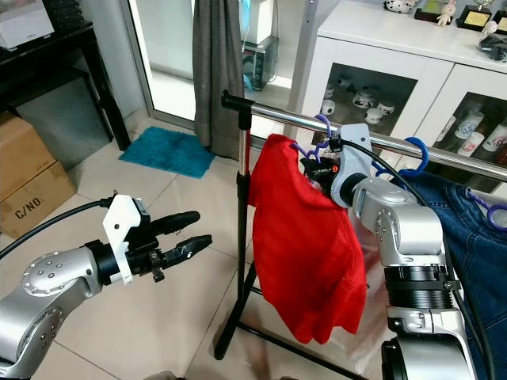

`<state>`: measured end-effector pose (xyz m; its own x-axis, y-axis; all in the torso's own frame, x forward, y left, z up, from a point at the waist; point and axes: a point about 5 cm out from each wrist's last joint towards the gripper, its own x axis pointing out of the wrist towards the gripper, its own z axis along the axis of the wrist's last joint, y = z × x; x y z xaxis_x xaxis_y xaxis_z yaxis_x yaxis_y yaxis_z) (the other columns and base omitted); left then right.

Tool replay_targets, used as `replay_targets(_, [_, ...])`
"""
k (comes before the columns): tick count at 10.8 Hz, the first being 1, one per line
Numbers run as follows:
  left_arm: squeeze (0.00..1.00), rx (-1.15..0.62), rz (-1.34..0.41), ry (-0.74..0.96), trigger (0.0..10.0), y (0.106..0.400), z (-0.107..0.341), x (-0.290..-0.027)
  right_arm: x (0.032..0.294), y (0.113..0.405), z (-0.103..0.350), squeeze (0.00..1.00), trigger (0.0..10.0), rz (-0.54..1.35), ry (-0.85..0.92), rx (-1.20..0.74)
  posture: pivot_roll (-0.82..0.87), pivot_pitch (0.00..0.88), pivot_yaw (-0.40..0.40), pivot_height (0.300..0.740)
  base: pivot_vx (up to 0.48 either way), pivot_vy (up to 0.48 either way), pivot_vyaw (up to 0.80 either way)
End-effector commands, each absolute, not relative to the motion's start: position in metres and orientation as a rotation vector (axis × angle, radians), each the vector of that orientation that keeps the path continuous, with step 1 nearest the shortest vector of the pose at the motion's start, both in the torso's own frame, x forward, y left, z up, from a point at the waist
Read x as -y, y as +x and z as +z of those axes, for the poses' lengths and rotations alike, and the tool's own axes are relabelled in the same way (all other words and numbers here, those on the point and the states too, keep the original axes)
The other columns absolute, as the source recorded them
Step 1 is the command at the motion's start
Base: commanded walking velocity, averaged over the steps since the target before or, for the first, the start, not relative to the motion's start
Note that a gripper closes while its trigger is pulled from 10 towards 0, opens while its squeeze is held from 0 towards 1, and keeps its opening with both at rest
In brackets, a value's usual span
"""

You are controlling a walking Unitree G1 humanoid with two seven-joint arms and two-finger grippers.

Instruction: Hang hanger

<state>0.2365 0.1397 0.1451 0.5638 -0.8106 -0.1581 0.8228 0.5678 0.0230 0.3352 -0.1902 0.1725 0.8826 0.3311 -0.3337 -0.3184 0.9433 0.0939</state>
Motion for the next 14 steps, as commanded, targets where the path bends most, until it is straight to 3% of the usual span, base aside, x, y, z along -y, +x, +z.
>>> replay_targets(1, [0.0, -0.113, -0.957, 0.117, 10.0, 0.236, 0.151, -0.14, 0.187, 0.337, 0.179, 0.0, 0.0, 0.358, 0.03, -0.33, -0.04, 0.0, -0.028, 0.74, 0.0, 0.0, 0.0])
replay_targets(7, [0.0, -0.114, -0.925, 0.119, 10.0, 0.241, 0.15, -0.142, 0.181, 0.333, 0.18, 0.0, 0.0, 0.389, 0.048, -0.3, -0.07, 0.0, 0.004, 0.74, 0.0, 0.0, 0.0])
replay_targets(9, [0.0, -0.163, -0.736, 0.189, 10.0, 0.26, 0.143, -0.151, 0.183, 0.327, 0.198, 0.0, 0.0, 0.375, 0.068, -0.178, -0.07, 0.0, 0.0, 0.74, 0.0, 0.0, 0.0])
replay_targets(12, [0.0, -0.115, -0.659, 0.172, 10.0, 0.261, 0.142, -0.145, 0.176, 0.296, 0.212, 0.0, 0.0, 0.445, 0.103, -0.053, -0.07, 0.0, 0.002, 0.74, 0.0, 0.0, 0.0])
replay_targets(14, [0.0, -0.113, -0.616, 0.136, 10.0, 0.26, 0.136, -0.141, 0.159, 0.268, 0.18, 0.0, 0.0, 0.487, 0.051, -0.087, -0.08, 0.007, 0.006, 0.74, 0.0, 0.0, 0.0])
